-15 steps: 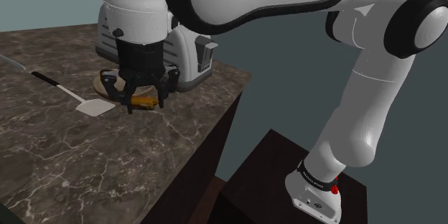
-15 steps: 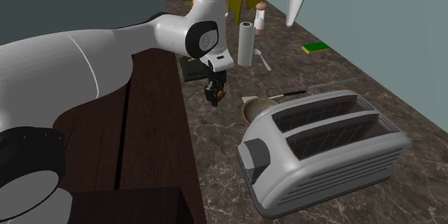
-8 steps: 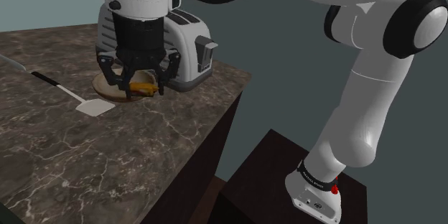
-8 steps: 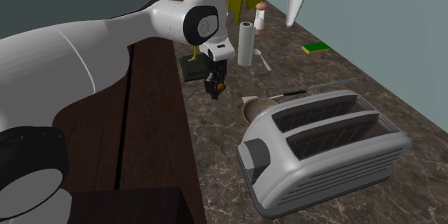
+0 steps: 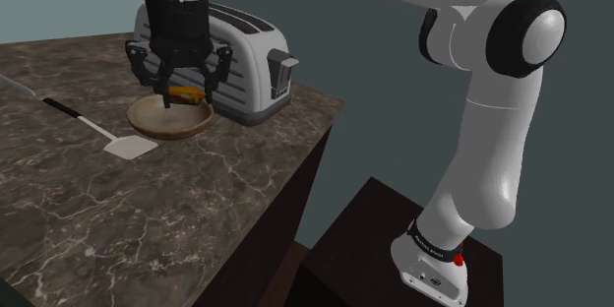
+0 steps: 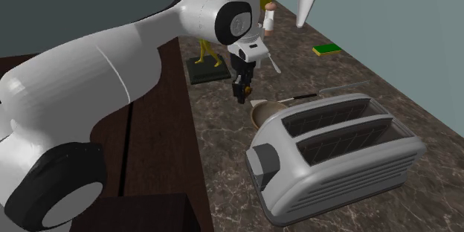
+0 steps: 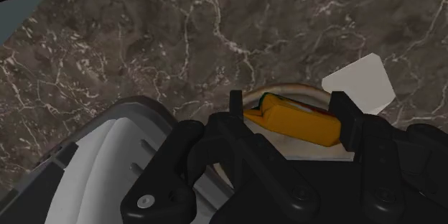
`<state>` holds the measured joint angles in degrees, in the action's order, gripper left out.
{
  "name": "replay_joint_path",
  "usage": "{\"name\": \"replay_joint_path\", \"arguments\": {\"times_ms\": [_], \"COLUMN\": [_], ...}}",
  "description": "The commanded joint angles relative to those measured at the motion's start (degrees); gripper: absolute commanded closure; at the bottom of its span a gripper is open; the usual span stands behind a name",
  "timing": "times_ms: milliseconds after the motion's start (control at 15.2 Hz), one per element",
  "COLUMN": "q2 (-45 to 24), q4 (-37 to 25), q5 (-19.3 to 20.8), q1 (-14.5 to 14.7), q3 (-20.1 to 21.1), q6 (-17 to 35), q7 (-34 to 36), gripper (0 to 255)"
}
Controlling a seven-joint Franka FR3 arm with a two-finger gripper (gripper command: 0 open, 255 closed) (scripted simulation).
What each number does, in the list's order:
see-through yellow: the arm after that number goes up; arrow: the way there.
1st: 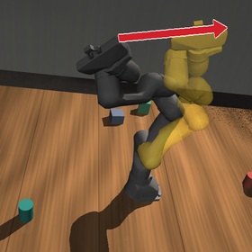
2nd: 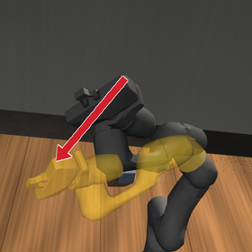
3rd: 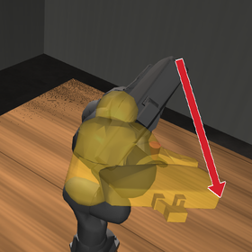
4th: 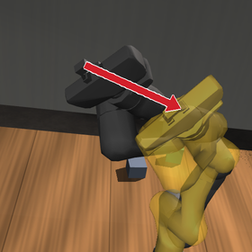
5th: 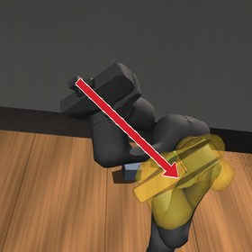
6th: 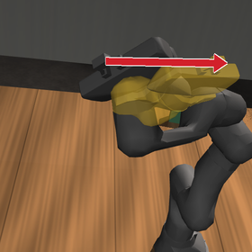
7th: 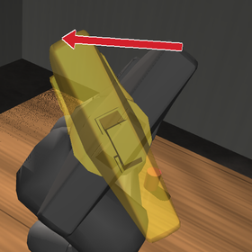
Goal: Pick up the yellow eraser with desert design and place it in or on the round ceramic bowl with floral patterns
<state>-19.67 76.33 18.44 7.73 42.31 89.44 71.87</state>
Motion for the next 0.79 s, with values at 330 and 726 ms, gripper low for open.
{"name": "replay_joint_path", "arguments": {"times_ms": [330, 726], "q2": [-14.1, -14.5], "q4": [-21.0, -17.5], "q5": [7.3, 7.3], "q1": [4.6, 3.1], "q3": [-4.2, -4.4], "q6": [-7.1, -3.3], "q7": [-6.2, -6.4], "gripper": [255, 255]}}
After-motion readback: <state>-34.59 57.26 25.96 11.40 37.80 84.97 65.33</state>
